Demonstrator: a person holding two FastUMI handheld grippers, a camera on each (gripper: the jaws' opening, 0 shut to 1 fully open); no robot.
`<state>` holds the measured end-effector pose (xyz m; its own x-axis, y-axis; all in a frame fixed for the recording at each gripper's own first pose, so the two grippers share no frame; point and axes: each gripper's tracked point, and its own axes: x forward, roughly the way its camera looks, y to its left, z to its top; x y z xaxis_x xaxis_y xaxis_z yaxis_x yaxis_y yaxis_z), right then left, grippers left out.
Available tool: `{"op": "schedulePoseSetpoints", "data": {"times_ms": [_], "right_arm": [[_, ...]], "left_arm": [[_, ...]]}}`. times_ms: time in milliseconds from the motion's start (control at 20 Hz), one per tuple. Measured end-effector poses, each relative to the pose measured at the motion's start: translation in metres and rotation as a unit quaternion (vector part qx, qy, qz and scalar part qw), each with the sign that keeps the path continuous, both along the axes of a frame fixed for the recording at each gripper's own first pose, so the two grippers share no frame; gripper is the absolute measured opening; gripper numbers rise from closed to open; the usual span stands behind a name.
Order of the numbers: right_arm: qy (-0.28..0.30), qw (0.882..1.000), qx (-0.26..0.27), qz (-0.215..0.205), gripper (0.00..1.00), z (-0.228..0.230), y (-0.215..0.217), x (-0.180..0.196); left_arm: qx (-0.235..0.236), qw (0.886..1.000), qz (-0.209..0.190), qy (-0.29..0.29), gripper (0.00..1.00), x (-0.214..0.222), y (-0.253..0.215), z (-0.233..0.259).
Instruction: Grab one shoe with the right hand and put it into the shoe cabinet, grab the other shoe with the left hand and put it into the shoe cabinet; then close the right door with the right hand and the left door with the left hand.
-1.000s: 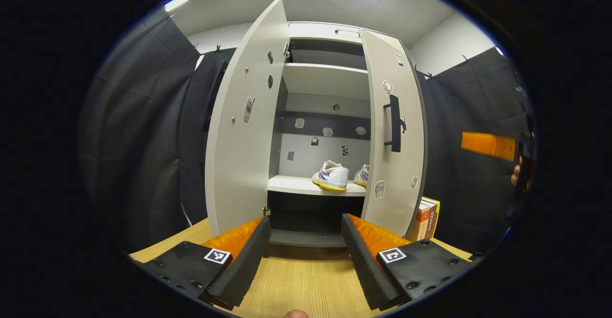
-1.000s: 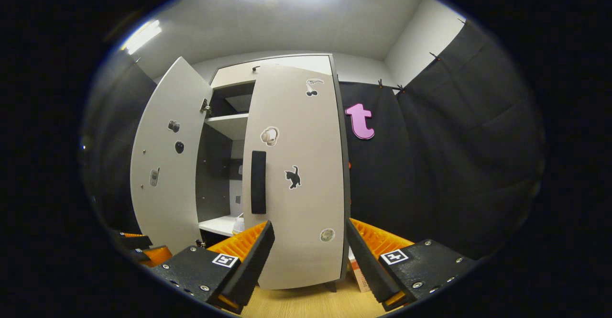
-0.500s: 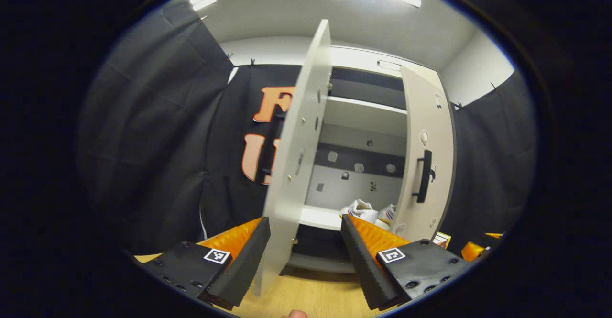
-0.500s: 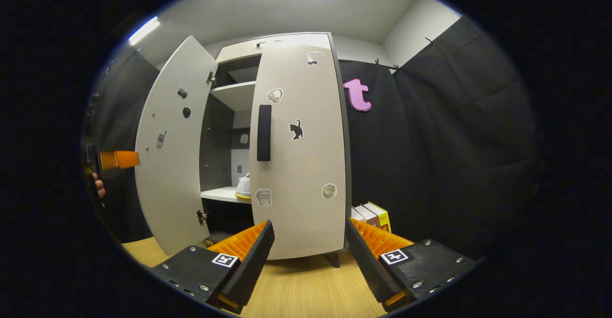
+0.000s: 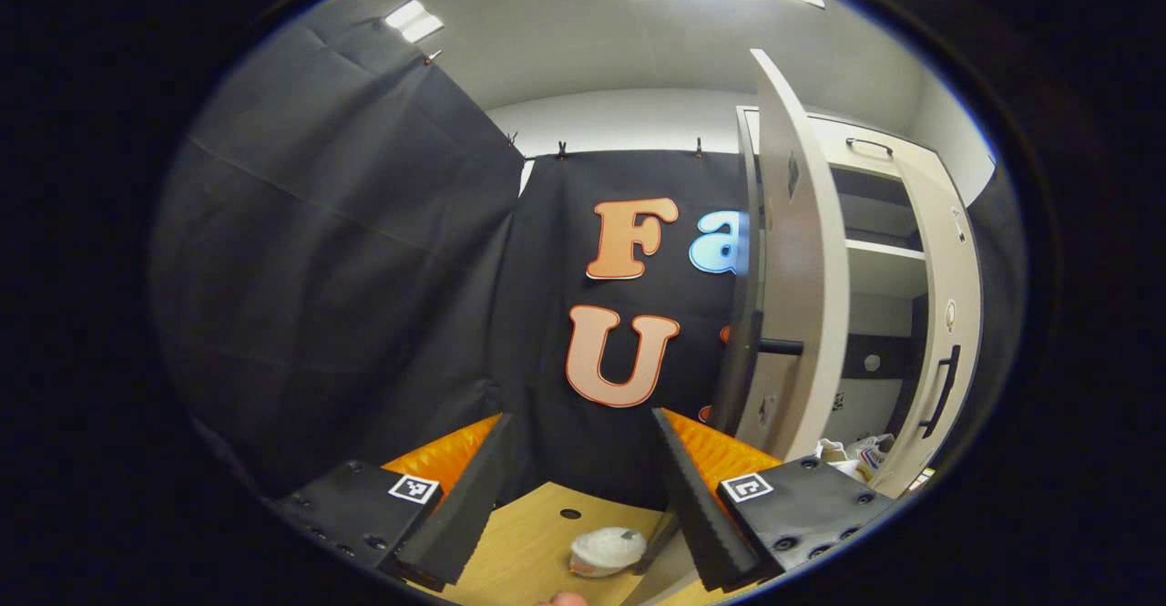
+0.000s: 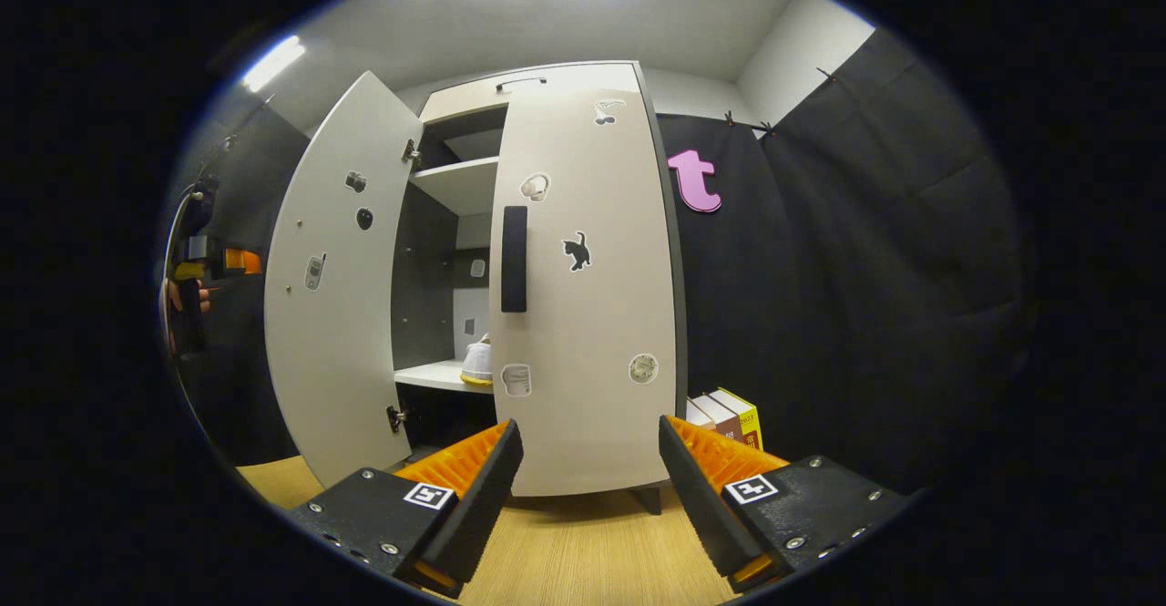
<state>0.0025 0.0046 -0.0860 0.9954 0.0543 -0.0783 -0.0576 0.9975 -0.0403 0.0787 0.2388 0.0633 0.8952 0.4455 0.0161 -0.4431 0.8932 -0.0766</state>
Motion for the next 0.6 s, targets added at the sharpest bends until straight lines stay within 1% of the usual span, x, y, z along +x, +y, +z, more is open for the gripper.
{"op": "schedulePoseSetpoints", "data": {"times_ms": [150, 300, 400, 450, 500, 600], "right_arm": [[-0.005, 1.0, -0.004, -0.006, 0.92, 0.003, -0.003, 0.001], [0.0, 1.0, 0.001, -0.014, 0.92, 0.002, -0.007, 0.003], [0.004, 1.0, 0.004, -0.019, 0.92, 0.0, -0.012, 0.003], [0.005, 1.0, 0.005, -0.023, 0.92, 0.0, -0.015, 0.004], [0.006, 1.0, 0.006, -0.027, 0.92, 0.0, -0.018, 0.004], [0.008, 0.999, 0.009, -0.031, 0.92, 0.0, -0.023, 0.003]], "left_arm": [[-0.016, 1.0, -0.006, 0.005, 0.97, 0.021, 0.007, -0.006], [0.007, 1.0, 0.0, 0.01, 0.96, 0.027, 0.011, -0.005], [0.017, 1.0, -0.004, 0.014, 0.96, 0.034, 0.002, -0.008], [0.022, 1.0, 0.001, 0.009, 0.95, 0.035, 0.005, -0.005], [0.023, 1.0, 0.002, 0.008, 0.95, 0.034, 0.003, -0.006], [0.012, 1.0, 0.0, 0.008, 0.94, 0.033, -0.007, -0.007]]}}
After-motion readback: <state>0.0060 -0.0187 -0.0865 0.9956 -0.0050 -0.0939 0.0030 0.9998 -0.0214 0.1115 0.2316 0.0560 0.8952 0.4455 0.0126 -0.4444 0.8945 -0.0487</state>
